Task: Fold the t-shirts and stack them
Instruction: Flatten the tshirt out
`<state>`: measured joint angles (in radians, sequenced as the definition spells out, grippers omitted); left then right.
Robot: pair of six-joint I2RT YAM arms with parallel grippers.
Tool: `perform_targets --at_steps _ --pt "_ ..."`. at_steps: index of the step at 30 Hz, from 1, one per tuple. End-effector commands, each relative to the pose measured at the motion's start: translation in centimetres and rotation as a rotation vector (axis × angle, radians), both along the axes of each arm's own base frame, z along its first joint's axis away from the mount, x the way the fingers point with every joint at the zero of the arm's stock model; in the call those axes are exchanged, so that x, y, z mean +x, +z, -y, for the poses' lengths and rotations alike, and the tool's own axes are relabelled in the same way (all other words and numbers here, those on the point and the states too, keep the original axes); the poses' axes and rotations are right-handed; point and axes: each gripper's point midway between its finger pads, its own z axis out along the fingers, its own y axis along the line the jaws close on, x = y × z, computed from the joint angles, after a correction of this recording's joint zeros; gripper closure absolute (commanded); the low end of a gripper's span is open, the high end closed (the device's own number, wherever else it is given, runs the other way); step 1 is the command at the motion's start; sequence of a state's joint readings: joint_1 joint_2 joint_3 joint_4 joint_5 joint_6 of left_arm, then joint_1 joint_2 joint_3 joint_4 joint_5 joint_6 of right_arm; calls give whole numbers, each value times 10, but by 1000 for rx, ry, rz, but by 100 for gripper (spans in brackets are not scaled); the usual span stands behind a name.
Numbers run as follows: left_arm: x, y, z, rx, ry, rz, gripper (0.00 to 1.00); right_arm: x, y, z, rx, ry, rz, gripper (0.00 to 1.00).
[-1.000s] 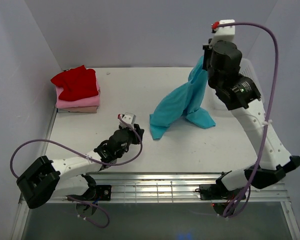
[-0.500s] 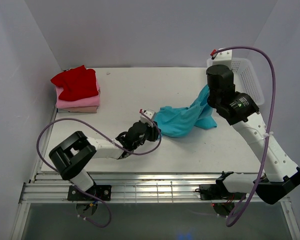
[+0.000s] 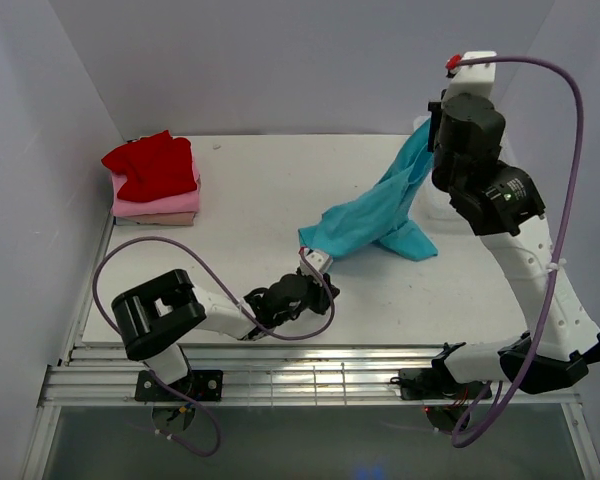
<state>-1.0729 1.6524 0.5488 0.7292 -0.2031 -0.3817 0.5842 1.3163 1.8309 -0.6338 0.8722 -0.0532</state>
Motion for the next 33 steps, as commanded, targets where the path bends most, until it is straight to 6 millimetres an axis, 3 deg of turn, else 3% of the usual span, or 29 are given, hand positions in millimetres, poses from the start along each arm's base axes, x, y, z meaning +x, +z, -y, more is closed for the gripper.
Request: perform_targets --at_steps 1,4,6,9,12,15,18,22,26,30,33 --pt "-18 47 22 -173 -13 57 69 -10 75 0 117 54 182 92" --pt "-27 54 47 -196 -42 92 69 -9 81 -10 143 100 178 92" --pt "-23 55 67 -197 -43 122 69 -9 79 -16 156 134 175 92" --pt "-7 47 89 -171 -13 168 69 -9 71 -18 156 144 153 92" --pt "18 34 98 -86 68 254 69 -13 68 -17 154 151 149 92" --pt "47 27 87 19 207 340 69 -17 70 -13 143 149 148 92" --pt "76 30 57 75 370 377 70 -23 70 -7 128 138 149 92" --pt "106 54 5 41 516 395 70 -24 60 -4 111 130 130 92" --pt "129 67 -15 76 562 431 70 -24 45 -6 110 139 112 92" --pt "132 75 -16 106 546 466 70 -25 30 -7 109 142 93 92" --pt "111 84 -4 12 447 432 70 -24 20 -6 100 134 76 92"
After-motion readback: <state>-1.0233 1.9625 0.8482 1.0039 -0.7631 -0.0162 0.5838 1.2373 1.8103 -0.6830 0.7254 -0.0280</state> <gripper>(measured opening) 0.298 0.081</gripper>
